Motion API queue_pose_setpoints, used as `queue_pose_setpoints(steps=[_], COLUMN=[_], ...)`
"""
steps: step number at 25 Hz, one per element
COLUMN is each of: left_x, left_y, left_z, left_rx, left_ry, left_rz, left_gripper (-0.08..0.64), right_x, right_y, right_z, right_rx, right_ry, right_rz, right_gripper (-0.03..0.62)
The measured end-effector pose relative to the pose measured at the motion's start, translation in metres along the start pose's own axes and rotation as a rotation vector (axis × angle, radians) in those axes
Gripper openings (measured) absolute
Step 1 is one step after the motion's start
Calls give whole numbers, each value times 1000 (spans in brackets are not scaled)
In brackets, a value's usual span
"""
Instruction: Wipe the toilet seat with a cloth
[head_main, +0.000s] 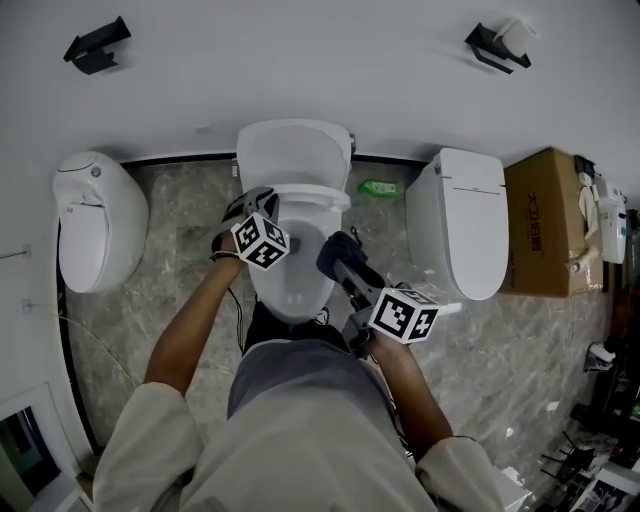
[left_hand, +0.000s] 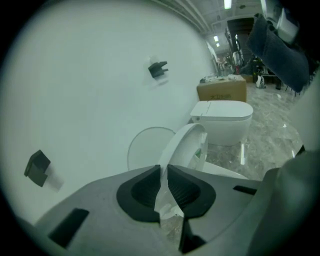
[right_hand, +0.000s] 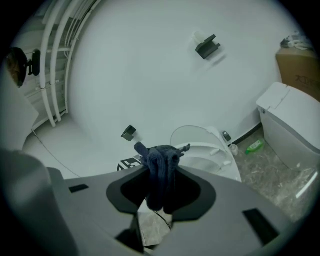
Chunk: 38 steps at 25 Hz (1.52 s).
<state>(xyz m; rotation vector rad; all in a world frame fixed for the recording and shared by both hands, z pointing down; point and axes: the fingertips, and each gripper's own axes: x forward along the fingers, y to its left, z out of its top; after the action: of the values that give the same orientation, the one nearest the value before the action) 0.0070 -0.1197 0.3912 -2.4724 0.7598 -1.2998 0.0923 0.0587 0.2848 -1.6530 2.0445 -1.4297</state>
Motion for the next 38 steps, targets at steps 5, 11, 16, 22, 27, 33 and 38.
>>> queue_pose_setpoints(steps=[5, 11, 16, 22, 27, 33, 38], left_x=[-25, -50, -66, -79, -87, -91, -92], left_y=[-31, -75, -107, -138, -172, -203, -221], left_z=[-18, -38, -54, -73, -93, -110, -126], left_rx=[49, 84, 74, 81, 76, 40, 16], left_ry=[15, 40, 29, 43, 53, 76, 95], left_rz=[17, -10, -22, -95, -181, -304, -350], left_gripper=[34, 34, 35, 36, 38, 40, 40], right_x=[-17, -35, -43, -41, -41, -35, -23], right_y=[-8, -22, -33, -40, -59, -78, -84], right_z=[-15, -32, -62, -81, -82, -86, -102], right_rx=[-10, -5, -2, 11, 26, 72, 94], right_ry=[25, 48, 95, 134, 140, 149, 172], right_rz=[25, 31, 19, 3, -37, -87, -98], right_gripper=[114, 114, 114, 114, 114, 114, 114])
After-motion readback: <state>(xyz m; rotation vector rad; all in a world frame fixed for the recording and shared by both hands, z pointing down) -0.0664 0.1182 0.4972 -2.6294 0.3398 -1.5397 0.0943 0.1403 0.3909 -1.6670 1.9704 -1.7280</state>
